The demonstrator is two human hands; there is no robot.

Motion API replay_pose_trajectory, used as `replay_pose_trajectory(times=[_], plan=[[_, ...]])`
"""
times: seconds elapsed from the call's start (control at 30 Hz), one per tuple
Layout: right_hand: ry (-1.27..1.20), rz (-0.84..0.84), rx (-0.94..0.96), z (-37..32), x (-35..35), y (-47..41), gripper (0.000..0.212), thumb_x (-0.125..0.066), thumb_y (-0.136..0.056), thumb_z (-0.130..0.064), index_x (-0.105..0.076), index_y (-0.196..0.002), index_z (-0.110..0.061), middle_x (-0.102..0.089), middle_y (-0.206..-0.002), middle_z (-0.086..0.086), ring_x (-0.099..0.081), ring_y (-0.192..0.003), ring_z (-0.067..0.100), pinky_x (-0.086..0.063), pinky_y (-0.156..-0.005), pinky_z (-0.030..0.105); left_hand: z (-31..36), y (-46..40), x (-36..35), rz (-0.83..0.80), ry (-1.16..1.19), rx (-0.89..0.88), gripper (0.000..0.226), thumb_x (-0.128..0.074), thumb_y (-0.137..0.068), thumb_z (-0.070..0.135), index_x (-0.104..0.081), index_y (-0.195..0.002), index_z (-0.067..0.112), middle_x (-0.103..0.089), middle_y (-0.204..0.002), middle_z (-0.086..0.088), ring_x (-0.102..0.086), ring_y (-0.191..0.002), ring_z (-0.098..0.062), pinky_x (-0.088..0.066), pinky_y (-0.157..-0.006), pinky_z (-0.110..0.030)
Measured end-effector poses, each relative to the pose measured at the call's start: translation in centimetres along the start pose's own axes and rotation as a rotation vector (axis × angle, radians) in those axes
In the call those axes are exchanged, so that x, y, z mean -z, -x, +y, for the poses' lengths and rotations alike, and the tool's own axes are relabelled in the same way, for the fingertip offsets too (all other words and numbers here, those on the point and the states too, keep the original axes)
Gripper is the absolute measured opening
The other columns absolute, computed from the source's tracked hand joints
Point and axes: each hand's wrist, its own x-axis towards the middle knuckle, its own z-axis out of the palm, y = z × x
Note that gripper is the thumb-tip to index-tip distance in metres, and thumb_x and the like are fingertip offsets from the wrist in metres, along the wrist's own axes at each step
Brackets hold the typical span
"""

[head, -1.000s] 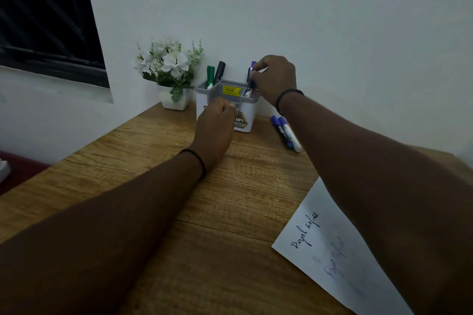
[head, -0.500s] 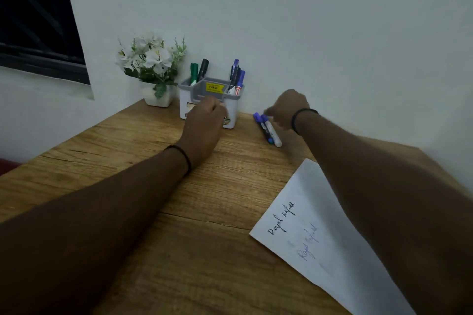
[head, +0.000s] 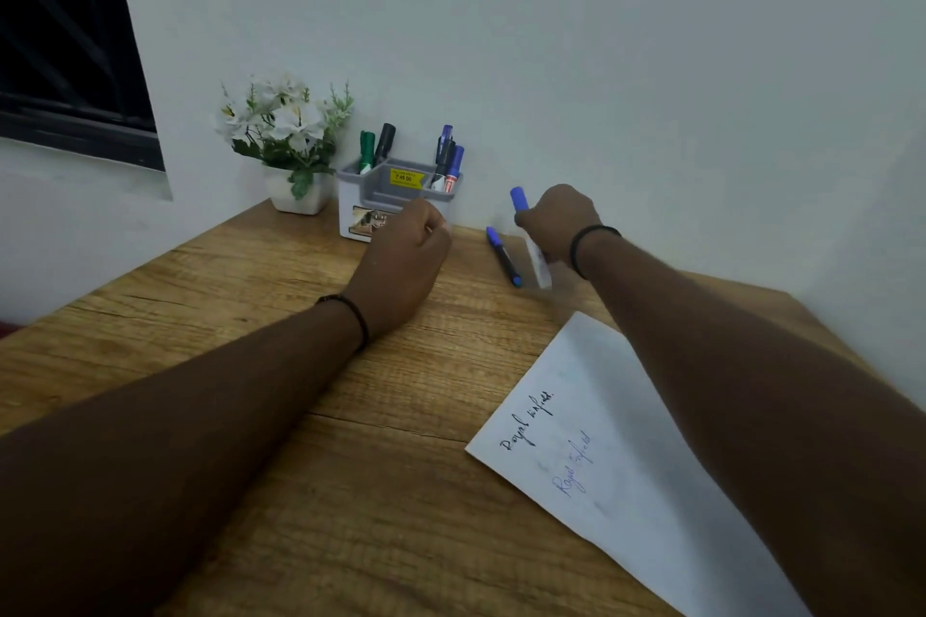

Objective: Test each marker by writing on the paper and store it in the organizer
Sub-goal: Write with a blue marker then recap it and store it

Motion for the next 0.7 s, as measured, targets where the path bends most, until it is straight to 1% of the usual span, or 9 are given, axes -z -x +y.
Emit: replay_pose_trajectory(times=[0.03, 0.13, 0.23, 0.3, 0.37, 0.43, 0.5, 0.57, 0.7], plan=[[0.001, 0.020, 0.060, -0.2, 0.8, 0.8, 0.022, -0.054, -0.092, -0.024, -0.045, -0.074, -0.013, -0.056, -0.074, 0.006, -0.062, -0.069, 0.024, -0.044, -0.054, 0.030, 0.1, 0.1, 0.0, 0.005, -0.002, -0.013, 0.013, -0.045, -0.097, 0.024, -0.051, -0.091, 0.014, -0.053, -0.071, -0.002, -0.046, -0.063, -0.012, -0.037, -0.056, -0.029], [-0.035, -0.034, 0.226, -0.7, 3.1, 3.9, 0.017, -0.046, -0.097, -0.022, -0.057, -0.099, -0.009, -0.065, -0.095, 0.010, -0.069, -0.086, 0.030, -0.057, -0.076, 0.044, 1.3, 0.7, -0.1, 0.050, 0.032, -0.109, 0.016, -0.043, -0.099, 0.029, -0.048, -0.110, 0.018, -0.048, -0.067, 0.004, -0.044, -0.058, -0.006, -0.036, -0.055, -0.026], [0.040, -0.120, 0.377, -0.3, 4.9, 8.3, 0.015, -0.048, -0.100, -0.023, -0.061, -0.106, -0.019, -0.064, -0.093, 0.000, -0.057, -0.074, 0.013, -0.048, -0.066, 0.027, 3.4, 1.8, -0.8, 0.051, 0.082, -0.201, 0.027, -0.041, -0.100, 0.033, -0.045, -0.123, 0.019, -0.044, -0.063, 0.006, -0.042, -0.054, -0.003, -0.035, -0.053, -0.019], [0.042, -0.146, 0.411, 1.3, 5.5, 10.6, 0.013, -0.051, -0.099, -0.025, -0.063, -0.105, -0.024, -0.066, -0.084, -0.002, -0.052, -0.067, 0.008, -0.040, -0.057, 0.019, 4.5, 2.7, -1.5, -0.011, 0.030, -0.260, 0.023, -0.038, -0.100, 0.035, -0.051, -0.114, 0.021, -0.046, -0.064, 0.008, -0.044, -0.057, -0.003, -0.033, -0.053, -0.020], [0.013, -0.145, 0.413, 3.3, 6.1, 12.7, 0.010, -0.055, -0.098, -0.028, -0.064, -0.102, -0.028, -0.070, -0.078, -0.003, -0.051, -0.060, 0.005, -0.037, -0.051, 0.014, 5.1, 3.5, -1.9, -0.061, -0.090, -0.345, 0.023, -0.037, -0.100, 0.036, -0.053, -0.094, 0.022, -0.048, -0.068, 0.008, -0.047, -0.063, -0.006, -0.032, -0.057, -0.027], [0.007, -0.161, 0.419, 5.0, 6.7, 14.6, 0.008, -0.057, -0.098, -0.031, -0.064, -0.103, -0.031, -0.070, -0.073, -0.005, -0.052, -0.056, 0.001, -0.036, -0.051, 0.011, 5.6, 4.2, -2.2, -0.112, -0.204, -0.423, 0.030, -0.035, -0.098, 0.040, -0.049, -0.078, 0.023, -0.048, -0.068, 0.005, -0.047, -0.065, -0.013, -0.032, -0.056, -0.032], [-0.001, -0.166, 0.434, 6.3, 7.0, 16.2, 0.009, -0.057, -0.099, -0.032, -0.064, -0.104, -0.032, -0.069, -0.071, -0.005, -0.053, -0.057, -0.001, -0.037, -0.052, 0.010, 6.2, 4.9, -2.5, -0.221, -0.212, -0.434, 0.039, -0.032, -0.096, 0.044, -0.052, -0.073, 0.018, -0.050, -0.064, 0.002, -0.048, -0.060, -0.014, -0.031, -0.053, -0.032], [-0.004, -0.128, 0.451, 7.1, 6.9, 17.4, 0.007, -0.057, -0.099, -0.032, -0.063, -0.101, -0.029, -0.068, -0.071, -0.006, -0.054, -0.060, 0.000, -0.036, -0.053, 0.014, 7.0, 5.7, -2.9, -0.319, -0.200, -0.414, 0.046, -0.030, -0.095, 0.045, -0.058, -0.072, 0.017, -0.053, -0.060, 0.000, -0.048, -0.057, -0.014, -0.031, -0.052, -0.033], [-0.020, -0.121, 0.421, 7.9, 6.3, 18.4, 0.024, -0.056, -0.099, -0.035, -0.062, -0.084, -0.017, -0.069, -0.077, -0.002, -0.057, -0.069, 0.013, -0.045, -0.065, 0.034, 8.2, 6.6, -3.3, -0.302, -0.203, -0.402, 0.051, -0.026, -0.094, 0.044, -0.055, -0.066, 0.013, -0.052, -0.058, -0.003, -0.048, -0.057, -0.020, -0.034, -0.056, -0.038]])
